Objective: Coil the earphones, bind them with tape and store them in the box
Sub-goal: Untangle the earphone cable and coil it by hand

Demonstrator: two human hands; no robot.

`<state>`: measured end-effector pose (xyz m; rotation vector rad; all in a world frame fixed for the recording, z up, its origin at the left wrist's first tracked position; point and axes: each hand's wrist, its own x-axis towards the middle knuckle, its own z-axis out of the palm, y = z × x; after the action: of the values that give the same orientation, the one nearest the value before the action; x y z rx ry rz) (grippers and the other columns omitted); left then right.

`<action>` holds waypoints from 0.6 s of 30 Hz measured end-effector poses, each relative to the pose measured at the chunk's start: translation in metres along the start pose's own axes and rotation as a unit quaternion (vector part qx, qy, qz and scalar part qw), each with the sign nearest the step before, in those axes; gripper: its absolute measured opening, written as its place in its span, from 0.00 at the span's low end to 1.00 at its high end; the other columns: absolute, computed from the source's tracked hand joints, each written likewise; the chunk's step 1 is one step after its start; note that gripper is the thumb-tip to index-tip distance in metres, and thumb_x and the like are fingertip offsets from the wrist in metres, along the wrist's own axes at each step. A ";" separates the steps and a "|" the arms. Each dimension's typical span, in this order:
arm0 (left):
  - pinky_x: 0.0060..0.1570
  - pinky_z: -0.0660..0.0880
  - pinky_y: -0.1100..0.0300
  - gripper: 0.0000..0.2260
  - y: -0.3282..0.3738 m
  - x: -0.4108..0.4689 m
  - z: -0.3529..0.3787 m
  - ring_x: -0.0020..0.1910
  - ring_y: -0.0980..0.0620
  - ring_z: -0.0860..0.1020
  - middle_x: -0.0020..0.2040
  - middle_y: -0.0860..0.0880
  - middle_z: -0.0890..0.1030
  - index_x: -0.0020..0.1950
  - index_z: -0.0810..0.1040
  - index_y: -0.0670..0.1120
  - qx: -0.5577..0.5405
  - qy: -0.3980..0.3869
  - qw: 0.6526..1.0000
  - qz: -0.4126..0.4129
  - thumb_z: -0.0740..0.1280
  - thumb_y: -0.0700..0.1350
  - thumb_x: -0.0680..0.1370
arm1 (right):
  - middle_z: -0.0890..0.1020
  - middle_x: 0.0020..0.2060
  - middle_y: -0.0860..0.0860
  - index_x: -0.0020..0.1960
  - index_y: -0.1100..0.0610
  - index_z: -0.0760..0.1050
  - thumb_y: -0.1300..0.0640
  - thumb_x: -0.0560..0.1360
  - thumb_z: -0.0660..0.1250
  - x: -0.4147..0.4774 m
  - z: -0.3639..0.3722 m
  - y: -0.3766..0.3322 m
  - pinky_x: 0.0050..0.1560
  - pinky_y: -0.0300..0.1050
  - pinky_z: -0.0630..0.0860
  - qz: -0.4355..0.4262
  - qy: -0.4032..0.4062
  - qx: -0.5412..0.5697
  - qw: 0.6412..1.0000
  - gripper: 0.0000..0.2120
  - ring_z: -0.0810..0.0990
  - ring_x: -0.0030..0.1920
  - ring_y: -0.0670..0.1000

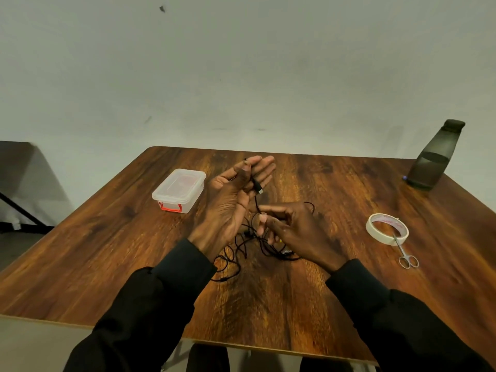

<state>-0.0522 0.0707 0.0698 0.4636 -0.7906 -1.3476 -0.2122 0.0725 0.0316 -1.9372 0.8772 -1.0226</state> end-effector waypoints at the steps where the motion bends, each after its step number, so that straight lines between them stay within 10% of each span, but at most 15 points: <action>1: 0.70 0.72 0.40 0.14 -0.001 0.000 0.000 0.65 0.35 0.80 0.63 0.32 0.81 0.61 0.78 0.33 0.012 0.003 1.000 0.012 0.65 0.39 0.79 | 0.87 0.40 0.54 0.67 0.49 0.75 0.60 0.81 0.68 -0.002 0.000 -0.002 0.37 0.40 0.82 -0.006 -0.014 -0.026 1.000 0.15 0.85 0.33 0.54; 5: 0.68 0.75 0.43 0.12 -0.001 -0.002 -0.003 0.63 0.40 0.82 0.59 0.37 0.84 0.60 0.80 0.35 0.125 0.006 0.990 0.058 0.67 0.40 0.80 | 0.87 0.43 0.45 0.69 0.50 0.76 0.55 0.79 0.71 -0.004 -0.008 -0.009 0.45 0.32 0.79 -0.020 -0.022 -0.192 0.981 0.19 0.85 0.42 0.40; 11: 0.50 0.80 0.61 0.08 -0.006 -0.004 -0.020 0.52 0.56 0.86 0.53 0.46 0.87 0.56 0.85 0.42 0.460 -0.037 0.880 0.112 0.68 0.42 0.82 | 0.87 0.54 0.47 0.58 0.52 0.84 0.57 0.77 0.73 0.005 -0.026 -0.029 0.45 0.39 0.81 -0.073 0.011 -0.264 0.962 0.10 0.82 0.45 0.41; 18: 0.47 0.81 0.56 0.15 -0.002 -0.015 -0.011 0.41 0.43 0.84 0.42 0.35 0.84 0.55 0.81 0.31 0.378 -0.086 0.920 -0.055 0.56 0.36 0.85 | 0.81 0.47 0.48 0.49 0.55 0.81 0.64 0.75 0.74 0.031 -0.040 -0.035 0.44 0.44 0.81 -0.136 0.097 -0.281 0.945 0.06 0.80 0.46 0.46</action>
<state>-0.0460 0.0837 0.0572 1.0143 -1.4558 -1.1570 -0.2262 0.0516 0.0882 -2.5203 1.1249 -1.2342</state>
